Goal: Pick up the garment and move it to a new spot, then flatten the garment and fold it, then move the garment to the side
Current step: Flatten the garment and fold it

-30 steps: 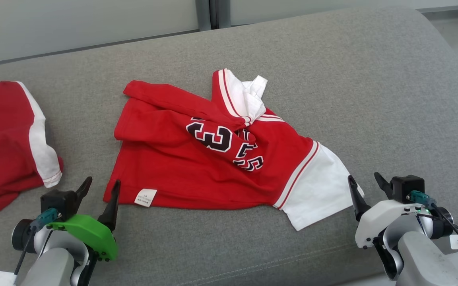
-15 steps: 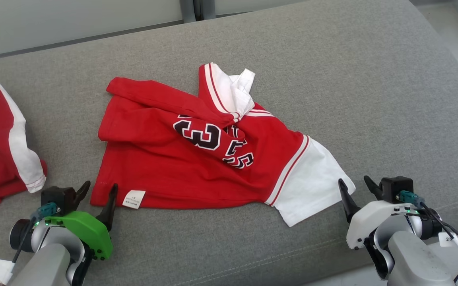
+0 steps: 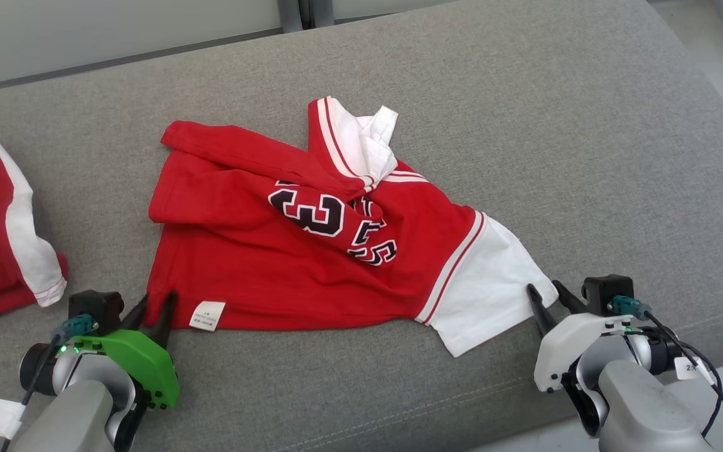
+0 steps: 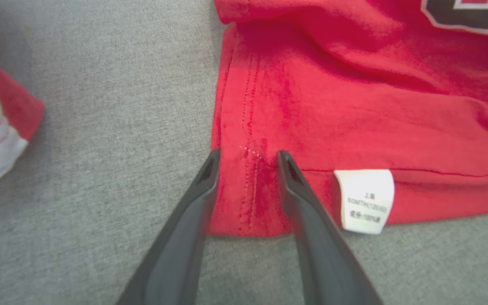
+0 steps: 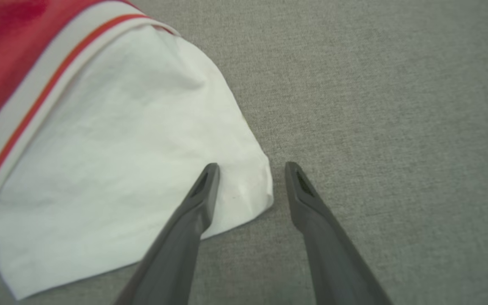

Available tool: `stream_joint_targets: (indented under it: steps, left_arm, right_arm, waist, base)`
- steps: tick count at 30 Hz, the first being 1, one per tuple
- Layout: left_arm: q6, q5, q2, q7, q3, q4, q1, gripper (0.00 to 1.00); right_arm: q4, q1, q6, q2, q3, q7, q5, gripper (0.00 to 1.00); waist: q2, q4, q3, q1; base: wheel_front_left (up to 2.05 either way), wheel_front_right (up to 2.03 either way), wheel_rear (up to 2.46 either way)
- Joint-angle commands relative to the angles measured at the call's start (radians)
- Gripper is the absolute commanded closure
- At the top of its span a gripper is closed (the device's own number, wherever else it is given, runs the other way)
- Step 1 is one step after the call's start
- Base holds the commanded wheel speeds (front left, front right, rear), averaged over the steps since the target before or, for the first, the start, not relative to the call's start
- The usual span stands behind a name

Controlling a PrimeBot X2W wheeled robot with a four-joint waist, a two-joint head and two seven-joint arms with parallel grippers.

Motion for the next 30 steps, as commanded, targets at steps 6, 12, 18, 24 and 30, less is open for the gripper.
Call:
stream_joint_targets:
  steps: [6,12,18,24,30]
  left_arm:
    - [-0.002,-0.020,0.015,-0.004,-0.016,-0.024,-0.023,1.00]
    - [-0.002,0.010,0.026,-0.004,0.023,-0.081,0.014,1.00]
    - [-0.002,0.054,0.045,-0.004,0.047,-0.159,0.049,1.00]
    - [-0.002,0.088,0.080,-0.004,0.028,-0.252,0.032,1.00]
    - [-0.002,0.107,0.147,0.055,-0.026,-0.333,-0.091,1.00]
  right_arm:
    - [0.028,-0.023,0.000,0.002,0.006,-0.018,0.005,1.00]
    - [0.005,-0.006,0.000,0.002,0.012,-0.039,0.028,1.00]
    - [-0.075,0.022,0.000,0.000,0.039,-0.047,0.097,1.00]
    - [-0.222,0.042,0.000,-0.021,0.092,-0.037,0.274,1.00]
    - [-0.331,-0.056,0.000,-0.074,0.170,0.010,0.395,1.00]
  waist:
    - [0.0000,0.005,-0.010,0.0000]
    - [0.0000,0.018,-0.048,0.0000]
    - [0.0000,0.032,-0.098,0.0000]
    - [0.0000,0.051,-0.132,0.0000]
    - [0.0000,0.056,-0.098,0.0000]
  base:
    - [0.00,0.00,0.00]
    - [0.00,0.00,0.00]
    - [0.00,0.00,0.00]
    - [0.00,0.00,0.00]
    - [0.00,0.00,0.00]
